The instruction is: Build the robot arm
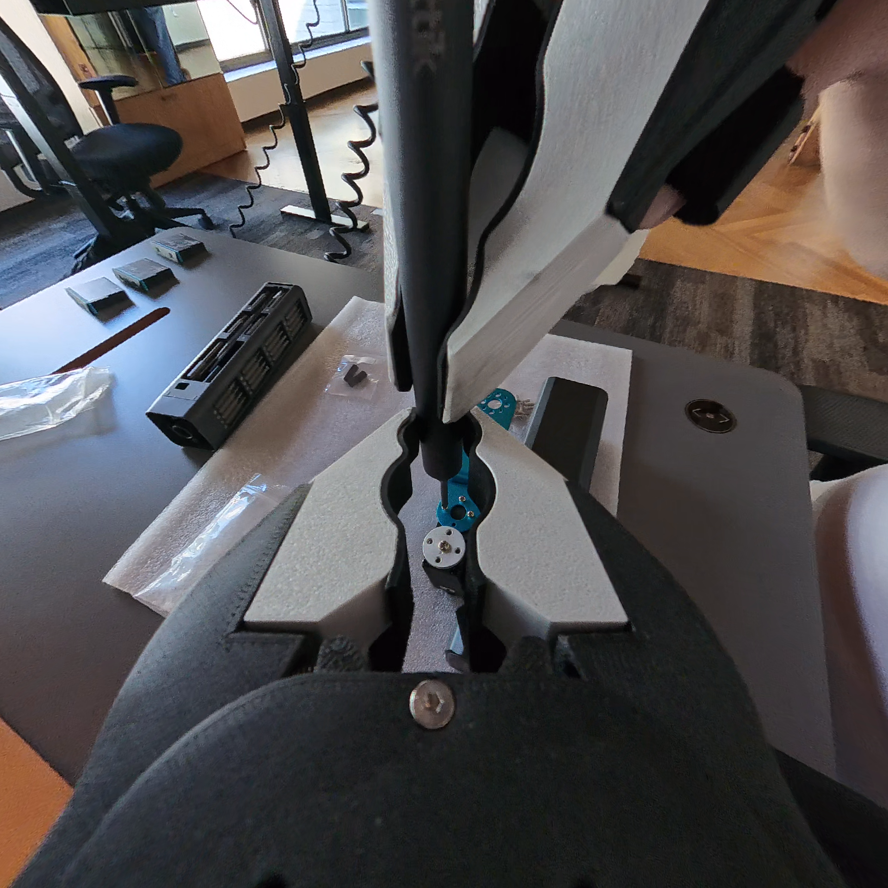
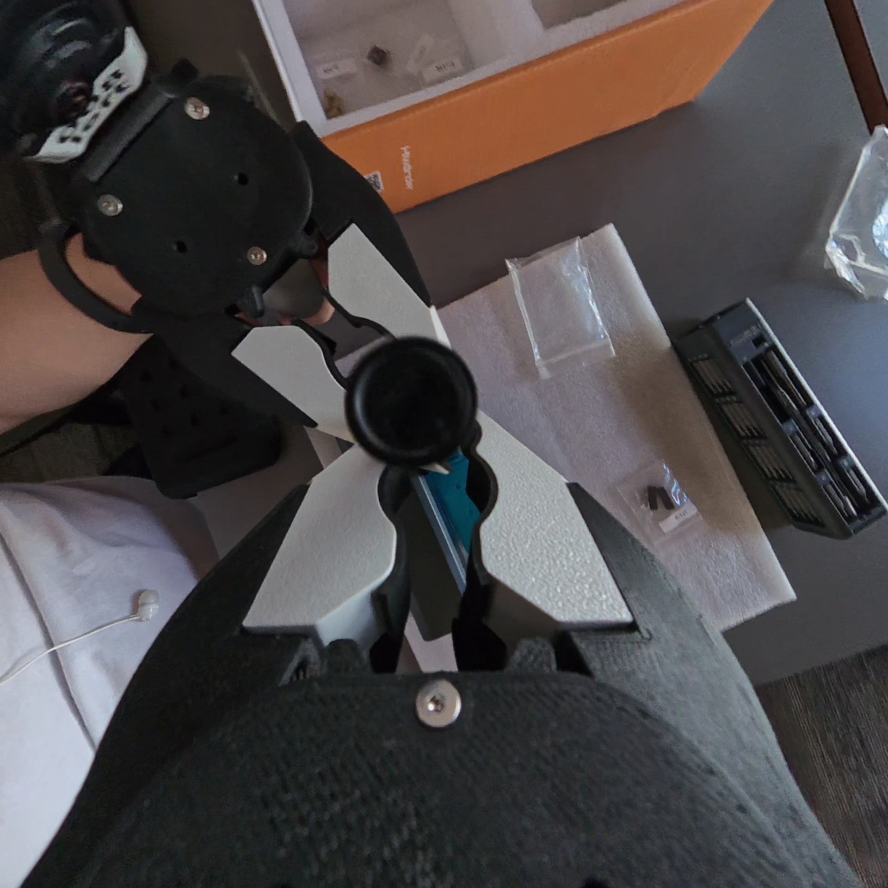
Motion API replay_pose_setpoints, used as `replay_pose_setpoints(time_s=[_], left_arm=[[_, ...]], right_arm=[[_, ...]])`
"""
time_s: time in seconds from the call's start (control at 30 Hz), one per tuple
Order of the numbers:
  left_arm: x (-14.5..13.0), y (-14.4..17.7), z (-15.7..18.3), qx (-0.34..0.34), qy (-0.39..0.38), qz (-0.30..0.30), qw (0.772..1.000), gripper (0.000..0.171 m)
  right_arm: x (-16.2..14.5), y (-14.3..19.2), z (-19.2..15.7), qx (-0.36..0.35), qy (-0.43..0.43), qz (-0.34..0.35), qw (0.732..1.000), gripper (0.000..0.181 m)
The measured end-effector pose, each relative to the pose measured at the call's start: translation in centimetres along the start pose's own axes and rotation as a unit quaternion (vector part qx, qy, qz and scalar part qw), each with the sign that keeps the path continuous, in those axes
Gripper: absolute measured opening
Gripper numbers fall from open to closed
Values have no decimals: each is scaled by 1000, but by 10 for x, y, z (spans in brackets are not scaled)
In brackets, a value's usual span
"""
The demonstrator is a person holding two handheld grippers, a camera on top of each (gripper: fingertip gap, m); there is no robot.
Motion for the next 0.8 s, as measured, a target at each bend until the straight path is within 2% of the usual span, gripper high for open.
replay_pose_setpoints(time_s=[0.1,0.2,0.33,0.4,0.47,0.57,0.8], left_arm=[[0,2,1,-5,-3,4,1000,16],[0,4,2,-3,-10,3,1000,16],[1,3,4,-6,-17,1,1000,17],[1,2,5,-6,-22,-2,1000,16],[2,1,5,-3,-23,-2,1000,16],[2,2,5,-10,-20,1,1000,16],[1,2,3,-15,-8,9,1000,16]], right_arm=[[-1,-2,-2,58,42,39,997,20],[1,0,-4,125,98,120,980,43],[9,8,-7,172,147,173,959,44],[12,10,-6,173,156,171,957,42],[11,12,-6,180,168,154,957,16],[11,11,-8,166,165,159,959,16],[12,9,-7,132,73,177,973,16]])
Point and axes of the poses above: each gripper's, where its closed fingertips meet, y back along the fingers, x out of its top, z = x × y across the jaws, the point moved 4 cm from there along y, back along the fingers, and after that the axes turned 7 degrees about -y, right-handed, at the moved point
